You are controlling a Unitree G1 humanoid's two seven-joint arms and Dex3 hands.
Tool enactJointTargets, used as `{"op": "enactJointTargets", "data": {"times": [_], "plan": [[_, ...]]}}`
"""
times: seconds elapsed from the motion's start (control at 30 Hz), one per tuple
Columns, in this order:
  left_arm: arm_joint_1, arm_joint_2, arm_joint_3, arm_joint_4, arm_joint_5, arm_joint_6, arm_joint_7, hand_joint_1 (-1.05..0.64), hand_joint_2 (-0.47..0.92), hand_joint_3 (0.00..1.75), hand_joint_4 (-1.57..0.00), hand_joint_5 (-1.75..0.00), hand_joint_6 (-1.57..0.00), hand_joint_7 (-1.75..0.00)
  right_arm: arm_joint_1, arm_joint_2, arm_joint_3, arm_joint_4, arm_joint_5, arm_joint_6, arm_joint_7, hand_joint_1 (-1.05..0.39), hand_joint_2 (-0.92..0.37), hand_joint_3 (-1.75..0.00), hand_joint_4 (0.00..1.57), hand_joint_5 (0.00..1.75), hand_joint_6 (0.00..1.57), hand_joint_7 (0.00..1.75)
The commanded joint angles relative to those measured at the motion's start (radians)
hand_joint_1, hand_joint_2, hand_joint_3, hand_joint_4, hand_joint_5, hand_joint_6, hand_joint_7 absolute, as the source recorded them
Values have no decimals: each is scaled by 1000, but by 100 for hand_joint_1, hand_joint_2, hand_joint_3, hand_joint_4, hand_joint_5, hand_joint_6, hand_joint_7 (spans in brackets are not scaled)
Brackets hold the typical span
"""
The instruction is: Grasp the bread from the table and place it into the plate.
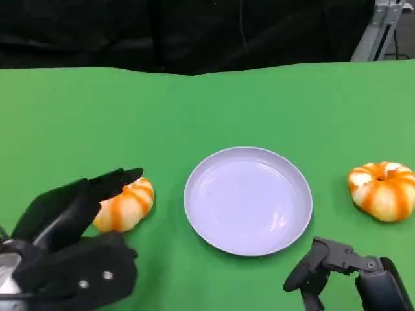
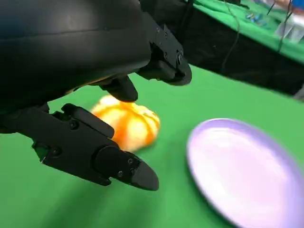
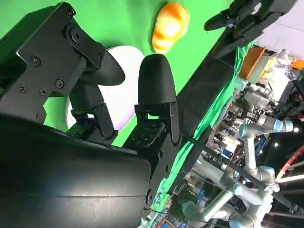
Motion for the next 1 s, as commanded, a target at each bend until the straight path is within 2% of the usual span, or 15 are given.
{"op": "enactJointTargets", "data": {"times": [0.03, 0.17, 0.27, 0.53, 0.57, 0.6, 0.67, 0.7, 0.73, 0.8, 0.83, 0.9, 0.97, 1.0], "plan": [[-95, 31, -86, 100, 181, 37, 17, -62, 90, 1, -21, -40, -26, 0, 0, -6, -4, 7, 13, -12, -5, 5, -24, -140, 85, 152, 87, 126], [-164, 15, -156, 198, 293, 74, 15, -63, 91, 1, -22, -38, -27, -1, 1, -7, -3, 7, 12, -13, -5, 4, -24, -141, 85, 152, 87, 126], [-231, -14, -209, 307, 339, 105, 6, -61, 90, 0, -29, -25, -30, 0, 4, -7, -2, 1, 10, -11, -5, 4, -24, -140, 85, 152, 87, 126], [-432, -109, -302, 698, 333, 131, 36, -58, 92, 1, -34, -16, -31, -1, 12, -5, 3, -6, 17, -11, 0, 4, -25, -140, 84, 153, 87, 126], [-461, -127, -303, 773, 314, 120, 48, -55, 92, 2, -34, -15, -31, -1, 12, -5, 3, -5, 15, -12, -1, 4, -25, -140, 84, 153, 87, 126], [-487, -140, -304, 852, 295, 95, 74, -44, 92, 2, -42, -15, -36, -2, 13, -5, 3, -7, 15, -10, 0, 4, -25, -140, 84, 153, 87, 126], [-521, -156, -298, 980, 257, 19, 159, -31, 92, 4, -59, -20, -47, -5, 15, -3, 5, -13, 14, -5, 1, 5, -25, -140, 84, 153, 87, 125], [-526, -157, -290, 1025, 235, -35, 224, -24, 92, 9, -76, -62, -73, -8, 16, -2, 6, -15, 11, -4, -1, 5, -24, -141, 84, 153, 87, 125], [-532, -158, -285, 1059, 219, -75, 272, -20, 92, 10, -80, -99, -92, -8, 16, -2, 7, -16, 8, -5, -2, 5, -24, -142, 84, 153, 87, 125], [-519, -144, -279, 1070, 199, -167, 398, -18, 90, 8, -84, -138, -114, -11, 17, 0, 7, -18, 6, -4, -3, 6, -23, -143, 85, 153, 88, 125], [-512, -138, -276, 1064, 189, -202, 444, -16, 91, 10, -83, -160, -109, -51, 17, 0, 7, -19, 7, -2, -2, 5, -23, -143, 85, 153, 88, 125], [-498, -126, -267, 1041, 171, -262, 518, -14, 91, 21, -84, -172, -82, -131, 17, -1, 8, -19, 9, -1, 0, 5, -23, -144, 84, 153, 87, 125], [-491, -115, -266, 1016, 165, -296, 567, -14, 90, 29, -85, -174, -69, -164, 15, -3, 7, -17, 7, -5, -2, 6, -23, -143, 84, 153, 87, 125], [-487, -107, -263, 980, 167, -297, 574, -14, 89, 32, -85, -174, -66, -169, 14, -4, 6, -15, 7, -7, -2, 6, -23, -143, 84, 153, 87, 125]]}}
